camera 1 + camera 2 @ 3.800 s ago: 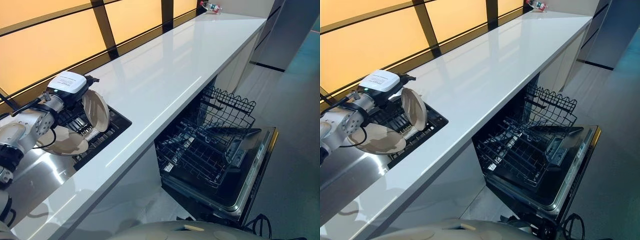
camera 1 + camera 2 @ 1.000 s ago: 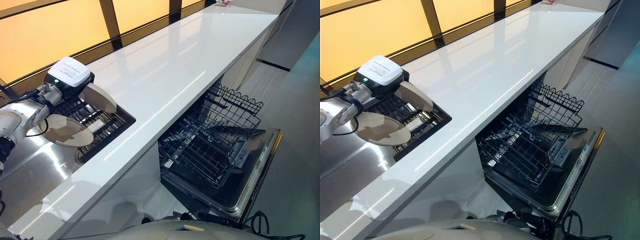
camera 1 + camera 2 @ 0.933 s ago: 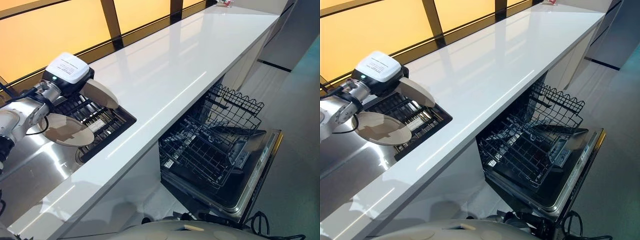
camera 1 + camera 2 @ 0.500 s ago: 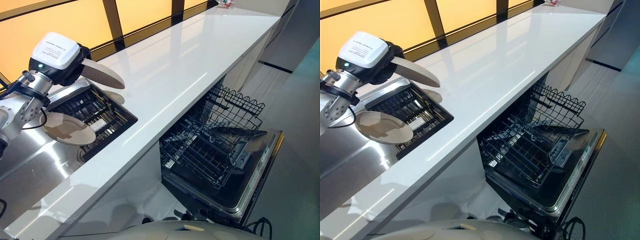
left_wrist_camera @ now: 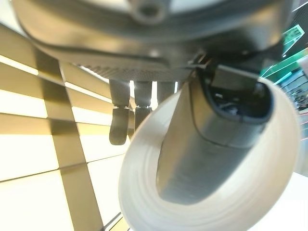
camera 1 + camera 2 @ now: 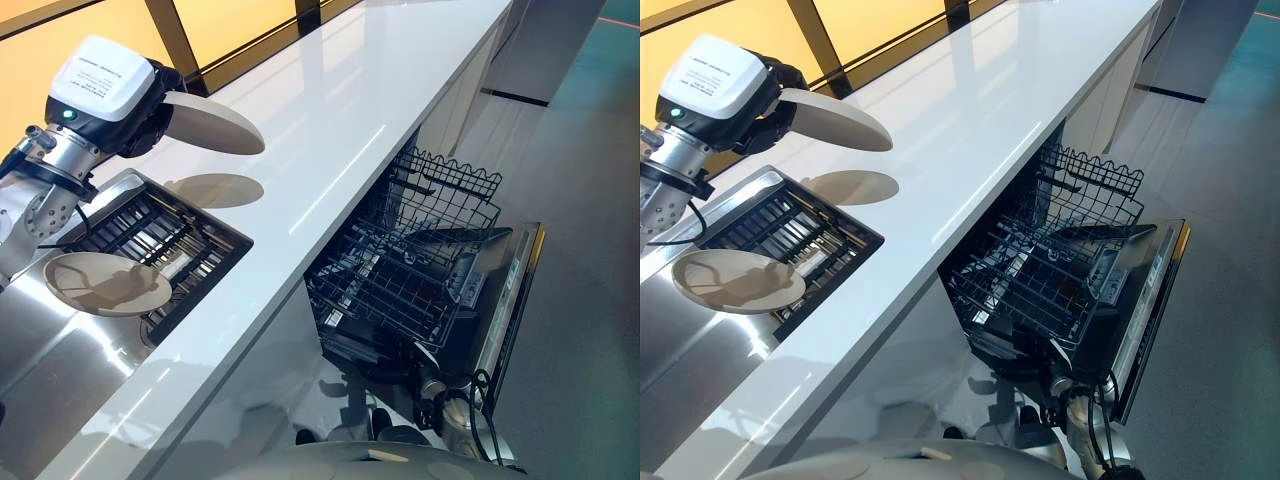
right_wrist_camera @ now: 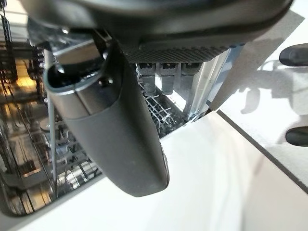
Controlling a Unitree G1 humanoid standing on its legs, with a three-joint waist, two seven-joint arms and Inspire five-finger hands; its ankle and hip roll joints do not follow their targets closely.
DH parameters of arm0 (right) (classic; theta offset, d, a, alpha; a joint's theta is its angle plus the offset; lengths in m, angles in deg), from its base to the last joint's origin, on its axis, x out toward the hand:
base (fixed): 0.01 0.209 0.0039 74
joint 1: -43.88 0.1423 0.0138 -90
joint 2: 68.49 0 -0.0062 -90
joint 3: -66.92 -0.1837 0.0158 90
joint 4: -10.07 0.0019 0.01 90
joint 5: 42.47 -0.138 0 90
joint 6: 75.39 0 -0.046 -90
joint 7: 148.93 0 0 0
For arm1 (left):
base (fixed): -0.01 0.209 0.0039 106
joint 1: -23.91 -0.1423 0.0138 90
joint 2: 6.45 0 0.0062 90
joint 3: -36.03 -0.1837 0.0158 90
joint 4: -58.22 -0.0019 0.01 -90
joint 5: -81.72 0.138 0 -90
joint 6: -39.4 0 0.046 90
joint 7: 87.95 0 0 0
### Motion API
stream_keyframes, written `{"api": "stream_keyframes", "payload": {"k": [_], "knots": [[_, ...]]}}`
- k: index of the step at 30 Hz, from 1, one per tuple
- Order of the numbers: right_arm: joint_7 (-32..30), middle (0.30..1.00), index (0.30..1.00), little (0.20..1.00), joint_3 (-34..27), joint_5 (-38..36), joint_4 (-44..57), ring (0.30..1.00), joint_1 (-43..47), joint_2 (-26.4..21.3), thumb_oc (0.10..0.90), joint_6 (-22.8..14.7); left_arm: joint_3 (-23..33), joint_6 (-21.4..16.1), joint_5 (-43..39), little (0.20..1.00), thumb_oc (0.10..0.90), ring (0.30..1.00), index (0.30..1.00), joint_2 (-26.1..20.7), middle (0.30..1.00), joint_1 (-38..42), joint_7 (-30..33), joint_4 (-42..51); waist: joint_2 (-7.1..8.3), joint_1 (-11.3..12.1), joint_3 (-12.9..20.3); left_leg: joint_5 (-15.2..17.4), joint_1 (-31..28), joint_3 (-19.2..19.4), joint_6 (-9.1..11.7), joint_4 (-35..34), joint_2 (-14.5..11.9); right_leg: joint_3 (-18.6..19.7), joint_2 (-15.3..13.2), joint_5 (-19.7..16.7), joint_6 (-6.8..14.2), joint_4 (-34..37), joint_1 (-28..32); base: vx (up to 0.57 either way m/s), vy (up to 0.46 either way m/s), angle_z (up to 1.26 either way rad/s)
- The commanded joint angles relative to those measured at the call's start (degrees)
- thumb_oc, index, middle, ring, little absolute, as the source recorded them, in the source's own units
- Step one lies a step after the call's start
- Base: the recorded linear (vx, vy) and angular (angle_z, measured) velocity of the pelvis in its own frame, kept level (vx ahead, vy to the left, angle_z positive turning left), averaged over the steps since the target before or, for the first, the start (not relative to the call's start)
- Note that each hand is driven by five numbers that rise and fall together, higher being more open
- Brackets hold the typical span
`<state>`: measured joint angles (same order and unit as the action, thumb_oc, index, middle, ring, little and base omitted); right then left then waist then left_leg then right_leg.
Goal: Pick up plates and place into dishwasher.
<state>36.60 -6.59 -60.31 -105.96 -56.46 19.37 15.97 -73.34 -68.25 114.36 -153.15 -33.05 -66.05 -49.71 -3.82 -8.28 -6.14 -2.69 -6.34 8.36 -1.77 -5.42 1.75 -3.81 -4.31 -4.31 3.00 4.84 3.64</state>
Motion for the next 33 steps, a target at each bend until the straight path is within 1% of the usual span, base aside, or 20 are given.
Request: {"api": "stream_keyframes", "payload": {"k": [1, 3, 8, 10, 13, 14, 15, 16, 17, 19, 21, 22, 23, 24, 25, 28, 29, 30, 33], "knots": [[3.4, 0.9, 0.9, 0.9, 0.7, -1.3, 10.4, 0.9, 1.8, -1.9, 0.8, -2.4, 10.3, 2.5, -4.5, 0.2, 0.1, 0.3, 0.3, -6.1, 0.3, 3.8, 6.9, -4.4, -1.63, -0.5, -0.3, 8.6, -2.1, 2.3, -2.5, 0.4, 4.7, -1.3, -0.9, 1.7, 7.4, -7.0, -4.4, 0.0, 0.0, 0.0], [3.7, 0.9, 0.9, 0.9, 0.9, -3.8, 13.9, 0.9, 1.9, -2.8, 0.8, -2.2, 10.8, 3.1, -4.0, 0.2, 0.1, 0.3, 0.3, -5.7, 0.3, 2.1, 7.9, -3.6, -1.32, -0.4, -0.4, 8.6, -2.2, 2.8, -2.4, 0.4, 4.5, -1.5, -1.1, 1.8, 7.4, -7.1, -4.3, 0.0, 0.0, 0.0], [6.0, 0.9, 0.9, 0.9, 0.4, -12.5, 19.6, 0.9, 2.1, -3.2, 0.8, 0.8, 12.9, 3.5, -3.6, 0.2, 0.1, 0.3, 0.3, -4.7, 0.3, -2.1, 10.0, -2.2, -0.9, -0.1, -0.4, 8.4, -2.3, 3.1, -2.3, 0.4, 4.3, -1.7, -0.9, 2.3, 7.1, -6.5, -3.8, 0.0, 0.0, 0.0], [6.7, 0.9, 0.9, 0.9, 0.2, -14.8, 21.3, 0.9, 2.2, -3.1, 0.8, 1.2, 14.0, 3.2, -3.3, 0.2, 0.1, 0.3, 0.3, -4.3, 0.3, -3.9, 10.8, -1.7, -0.77, 0.0, -0.2, 8.4, -2.3, 3.3, -2.2, 0.4, 4.2, -2.0, -0.9, 2.5, 7.0, -6.1, -3.4, 0.0, 0.0, 0.0], [9.5, 0.9, 0.9, 0.9, -0.4, -21.3, 25.4, 0.9, 2.4, -3.1, 0.8, 3.6, 15.7, 3.3, -3.0, 0.2, 0.1, 0.3, 0.3, -3.7, 0.3, -6.6, 11.9, -0.2, -0.37, 0.3, -0.1, 8.2, -2.2, 3.5, -2.1, 0.4, 3.9, -2.3, -0.8, 2.7, 6.8, -5.6, -3.0, 0.0, 0.0, 0.0], [10.8, 0.9, 0.9, 0.9, -0.7, -25.2, 26.5, 0.9, 2.4, -3.0, 0.8, 5.7, 16.3, 3.3, -2.8, 0.2, 0.1, 0.3, 0.3, -3.4, 0.3, -7.7, 12.4, 0.2, -0.23, 0.4, -0.1, 8.1, -2.2, 3.5, -2.1, 0.4, 3.9, -2.4, -0.7, 2.8, 6.6, -5.6, -2.8, 0.0, 0.0, 0.0], [11.6, 0.9, 0.9, 0.9, -0.8, -26.6, 26.8, 0.9, 2.4, -3.0, 0.8, 6.5, 16.6, 3.3, -2.7, 0.2, 0.1, 0.3, 0.3, -3.3, 0.3, -8.1, 12.6, 0.4, -0.2, 0.4, -0.1, 8.1, -2.3, 3.5, -2.1, 0.4, 3.8, -2.5, -0.7, 2.9, 6.6, -5.6, -2.8, 0.0, 0.0, 0.0], [12.9, 0.9, 0.9, 0.9, -1.0, -30.6, 27.5, 0.9, 2.5, -2.6, 0.8, 9.5, 17.0, 3.3, -2.5, 0.2, 0.1, 0.3, 0.3, -3.0, 0.3, -8.9, 13.0, 0.8, -0.05, 0.5, 0.0, 8.0, -2.3, 3.5, -2.0, 0.4, 3.8, -2.5, -0.5, 3.0, 6.5, -5.5, -2.7, 0.0, 0.0, 0.0], [14.0, 0.9, 0.9, 0.9, -1.3, -33.3, 27.9, 0.9, 2.5, -2.3, 0.8, 11.0, 17.5, 3.1, -2.1, 0.2, 0.1, 0.3, 0.3, -2.7, 0.3, -10.0, 13.7, 1.2, 0.13, 0.7, 0.1, 8.0, -2.3, 3.4, -2.0, 0.4, 3.7, -2.7, -0.5, 3.2, 6.3, -5.4, -2.5, 0.0, 0.0, 0.0], [16.0, 0.9, 0.9, 0.9, -2.5, -40.5, 28.8, 0.9, 2.7, -1.6, 0.8, 16.0, 18.4, 3.1, -1.5, 0.2, 0.1, 0.3, 0.3, -2.0, 0.3, -11.5, 14.2, 2.3, 0.64, 1.1, 0.3, 7.8, -2.3, 3.1, -1.9, 0.4, 3.6, -3.1, -0.3, 3.3, 6.0, -5.1, -2.0, 0.0, -0.034, 0.03], [17.5, 0.9, 0.9, 0.9, -4.1, -44.4, 29.3, 0.9, 3.0, -1.8, 0.8, 18.2, 18.7, 2.9, -1.3, 0.2, 0.1, 0.3, 0.3, -1.8, 0.3, -11.8, 14.2, 2.7, 1.1, 1.4, 0.6, 7.6, -2.2, 3.0, -1.8, 0.4, 3.4, -3.4, -0.1, 3.4, 5.8, -4.8, -1.5, 0.0, -0.035, 0.01], [18.1, 0.9, 0.9, 0.9, -4.9, -47.1, 29.6, 0.9, 3.3, -2.2, 0.8, 20.0, 18.7, 3.0, -1.6, 0.2, 0.1, 0.3, 0.3, -2.0, 0.3, -11.9, 14.1, 3.0, 1.3, 1.5, 0.7, 7.5, -2.1, 2.9, -1.7, 0.4, 3.3, -3.5, 0.0, 3.4, 5.7, -4.7, -1.4, 0.0, -0.041, -0.01], [19.0, 0.9, 0.9, 0.9, -5.8, -49.8, 30.0, 0.9, 3.5, -2.4, 0.8, 23.0, 18.9, 2.9, -1.6, 0.2, 0.1, 0.3, 0.3, -1.9, 0.3, -12.1, 14.0, 3.3, 1.59, 1.7, 0.9, 7.4, -2.1, 2.8, -1.6, 0.4, 3.2, -3.5, 0.2, 3.5, 5.6, -4.6, -1.1, -0.01, -0.053, 0.02], [19.6, 0.9, 0.9, 0.9, -6.9, -51.1, 30.3, 0.9, 3.7, -3.2, 0.8, 25.5, 19.1, 3.0, -1.4, 0.2, 0.1, 0.3, 0.3, -1.8, 0.3, -12.4, 14.0, 3.9, 2.03, 2.0, 1.1, 7.2, -2.0, 2.6, -1.6, 0.4, 3.1, -3.6, 0.4, 3.5, 5.5, -4.4, -0.9, -0.01, -0.063, 0.03], [20.4, 0.9, 0.9, 0.9, -7.8, -52.8, 30.4, 0.9, 4.0, -4.4, 0.8, 26.8, 19.2, 3.1, -1.6, 0.2, 0.1, 0.3, 0.3, -1.9, 0.3, -12.5, 14.0, 4.4, 2.36, 2.2, 1.3, 7.1, -1.9, 2.4, -1.5, 0.4, 3.0, -3.8, 0.5, 3.5, 5.3, -4.2, -0.7, -0.01, -0.059, 0.03], [23.0, 0.9, 0.9, 0.9, -10.1, -57.7, 31.0, 0.9, 4.8, -6.9, 0.8, 27.5, 19.8, 2.8, -1.9, 0.2, 0.1, 0.3, 0.3, -2.2, 0.3, -12.9, 14.2, 4.8, 3.22, 2.6, 1.6, 6.8, -1.7, 2.0, -1.2, 0.4, 2.8, -3.9, 1.0, 3.6, 4.8, -3.9, -0.4, -0.02, -0.054, 0.04], [23.7, 0.9, 0.9, 0.9, -10.9, -58.4, 31.3, 0.9, 5.0, -7.6, 0.8, 26.8, 20.3, 2.7, -1.9, 0.2, 0.1, 0.3, 0.3, -2.1, 0.3, -13.3, 14.4, 4.9, 3.44, 2.6, 1.6, 6.7, -1.7, 1.9, -1.2, 0.4, 2.7, -4.0, 1.2, 3.5, 4.7, -3.8, -0.2, -0.02, -0.051, 0.03], [23.6, 0.9, 0.9, 0.9, -11.8, -58.8, 32.1, 0.9, 5.3, -8.6, 0.8, 25.3, 20.7, 2.7, -1.9, 0.2, 0.1, 0.3, 0.3, -2.0, 0.3, -13.7, 14.6, 5.1, 3.7, 2.7, 1.8, 6.6, -1.6, 1.7, -1.1, 0.4, 2.6, -4.0, 1.4, 3.5, 4.5, -3.6, -0.1, -0.02, -0.047, 0.02], [22.5, 0.9, 0.9, 0.9, -14.8, -59.8, 33.2, 0.9, 5.8, -10.0, 0.8, 21.8, 22.5, 2.5, -1.7, 0.2, 0.1, 0.3, 0.3, -1.4, 0.3, -15.3, 15.1, 5.4, 4.09, 2.7, 2.1, 6.3, -1.4, 1.4, -0.8, 0.4, 2.5, -4.0, 1.8, 3.5, 4.1, -3.1, 0.2, -0.02, -0.044, 0.01]]}}
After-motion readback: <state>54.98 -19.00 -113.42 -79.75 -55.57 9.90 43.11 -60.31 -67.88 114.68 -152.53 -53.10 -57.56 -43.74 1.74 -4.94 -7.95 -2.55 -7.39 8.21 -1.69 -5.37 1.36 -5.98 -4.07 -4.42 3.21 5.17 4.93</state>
